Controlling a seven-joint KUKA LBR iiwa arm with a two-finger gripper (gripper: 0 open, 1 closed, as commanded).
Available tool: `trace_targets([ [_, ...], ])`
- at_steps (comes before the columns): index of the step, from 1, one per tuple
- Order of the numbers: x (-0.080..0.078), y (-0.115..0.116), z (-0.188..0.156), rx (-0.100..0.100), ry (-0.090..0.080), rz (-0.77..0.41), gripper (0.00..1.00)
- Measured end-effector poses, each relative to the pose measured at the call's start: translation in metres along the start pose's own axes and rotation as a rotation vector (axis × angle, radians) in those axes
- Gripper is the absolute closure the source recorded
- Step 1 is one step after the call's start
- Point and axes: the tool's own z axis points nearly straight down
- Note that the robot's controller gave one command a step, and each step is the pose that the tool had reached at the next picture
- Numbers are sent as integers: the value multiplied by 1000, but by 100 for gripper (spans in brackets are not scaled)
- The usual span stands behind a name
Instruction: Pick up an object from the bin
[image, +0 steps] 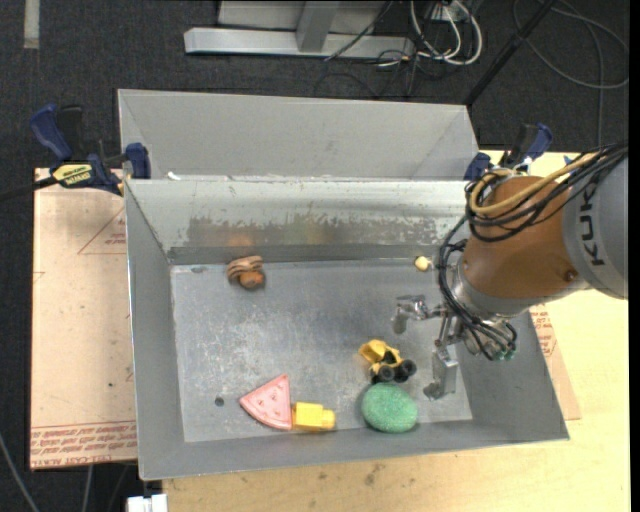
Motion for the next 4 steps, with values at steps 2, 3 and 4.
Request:
trace_targets([
  [2, 14, 25, 42, -1, -1, 24, 0],
  [3, 16, 44, 48, -1, -2, -71, 100],
  [4, 16, 44, 48, -1, -2, -72, 100],
])
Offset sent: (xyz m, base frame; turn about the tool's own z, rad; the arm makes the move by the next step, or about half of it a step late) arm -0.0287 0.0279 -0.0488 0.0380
